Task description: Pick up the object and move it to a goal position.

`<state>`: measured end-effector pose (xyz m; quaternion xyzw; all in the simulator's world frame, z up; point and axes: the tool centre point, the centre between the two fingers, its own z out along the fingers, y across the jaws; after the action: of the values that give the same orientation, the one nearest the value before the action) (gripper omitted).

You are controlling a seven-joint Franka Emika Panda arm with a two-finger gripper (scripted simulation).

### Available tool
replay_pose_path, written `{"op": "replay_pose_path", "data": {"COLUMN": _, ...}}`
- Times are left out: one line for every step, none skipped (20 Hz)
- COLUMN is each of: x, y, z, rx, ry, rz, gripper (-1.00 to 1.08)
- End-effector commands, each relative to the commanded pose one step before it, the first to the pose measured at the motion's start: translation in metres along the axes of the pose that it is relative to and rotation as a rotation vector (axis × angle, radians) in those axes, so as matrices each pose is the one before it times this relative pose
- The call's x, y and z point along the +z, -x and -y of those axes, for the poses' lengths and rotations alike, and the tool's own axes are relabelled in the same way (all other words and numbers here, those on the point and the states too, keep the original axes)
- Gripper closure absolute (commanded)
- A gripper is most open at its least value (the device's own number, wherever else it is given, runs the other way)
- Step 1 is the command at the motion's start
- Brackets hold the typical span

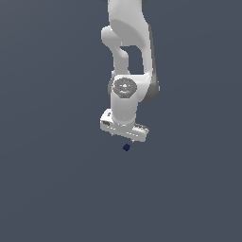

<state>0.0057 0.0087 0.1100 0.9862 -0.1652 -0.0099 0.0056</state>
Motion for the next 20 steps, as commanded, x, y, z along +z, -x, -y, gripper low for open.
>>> {"op": "replay_pose_path", "data": {"x": 0.00993, "y": 0.00024, "z": 0.00511, "rx": 0.06648, "ry": -0.00414, "rz": -0.00332, "gripper": -0.92}}
{"op": "replay_pose_path", "data": {"x": 0.00376, "y": 0.00028, "z": 0.00183, "rx": 0.02488, "ry": -0.00146, "rz": -0.00119, "gripper": -0.92}}
{"op": "replay_pose_path", "data": {"x": 0.00356, "y": 0.00033, "z": 0.00169, "rx": 0.02355, "ry": -0.00135, "rz": -0.00113, "gripper": -0.92}}
{"op": "replay_pose_path", "data": {"x": 0.00335, "y": 0.00037, "z": 0.00155, "rx": 0.02222, "ry": -0.00124, "rz": -0.00107, "gripper": -0.92}}
{"op": "replay_pose_path", "data": {"x": 0.00315, "y": 0.0004, "z": 0.00143, "rx": 0.02088, "ry": -0.00114, "rz": -0.00101, "gripper": -0.92}}
{"op": "replay_pose_path", "data": {"x": 0.00295, "y": 0.00041, "z": 0.0013, "rx": 0.01954, "ry": -0.00105, "rz": -0.00095, "gripper": -0.92}}
{"op": "replay_pose_path", "data": {"x": 0.00274, "y": 0.00042, "z": 0.00118, "rx": 0.0182, "ry": -0.00096, "rz": -0.0009, "gripper": -0.92}}
{"op": "replay_pose_path", "data": {"x": 0.00254, "y": 0.00041, "z": 0.00106, "rx": 0.01687, "ry": -0.00087, "rz": -0.00084, "gripper": -0.92}}
{"op": "replay_pose_path", "data": {"x": 0.00234, "y": 0.00041, "z": 0.00096, "rx": 0.01551, "ry": -0.00079, "rz": -0.00078, "gripper": -0.92}}
{"op": "replay_pose_path", "data": {"x": 0.00213, "y": 0.00039, "z": 0.00086, "rx": 0.01417, "ry": -0.00071, "rz": -0.00072, "gripper": -0.92}}
{"op": "replay_pose_path", "data": {"x": 0.00193, "y": 0.00038, "z": 0.00076, "rx": 0.01281, "ry": -0.00063, "rz": -0.00066, "gripper": -0.92}}
{"op": "replay_pose_path", "data": {"x": 0.00172, "y": 0.00034, "z": 0.00066, "rx": 0.01148, "ry": -0.00056, "rz": -0.00059, "gripper": -0.92}}
{"op": "replay_pose_path", "data": {"x": 0.00152, "y": 0.00032, "z": 0.00058, "rx": 0.01012, "ry": -0.00049, "rz": -0.00053, "gripper": -0.92}}
{"op": "replay_pose_path", "data": {"x": 0.00132, "y": 0.00027, "z": 0.00048, "rx": 0.00879, "ry": -0.00042, "rz": -0.00046, "gripper": -0.92}}
{"op": "replay_pose_path", "data": {"x": 0.00112, "y": 0.00025, "z": 0.00041, "rx": 0.00742, "ry": -0.00035, "rz": -0.00039, "gripper": -0.92}}
{"op": "replay_pose_path", "data": {"x": 0.00091, "y": 0.0002, "z": 0.00033, "rx": 0.00608, "ry": -0.00029, "rz": -0.00032, "gripper": -0.92}}
{"op": "replay_pose_path", "data": {"x": 0.00071, "y": 0.00016, "z": 0.00026, "rx": 0.00472, "ry": -0.00022, "rz": -0.00025, "gripper": -0.92}}
{"op": "replay_pose_path", "data": {"x": 0.00051, "y": 0.00012, "z": 0.00018, "rx": 0.00337, "ry": -0.00016, "rz": -0.00018, "gripper": -0.92}}
{"op": "replay_pose_path", "data": {"x": 0.0003, "y": 0.00005, "z": 0.00009, "rx": 0.00207, "ry": -0.0001, "rz": -0.00011, "gripper": -0.92}}
{"op": "replay_pose_path", "data": {"x": 0.0001, "y": 0.00002, "z": 0.00003, "rx": 0.00069, "ry": -0.00003, "rz": -0.00004, "gripper": -0.92}}
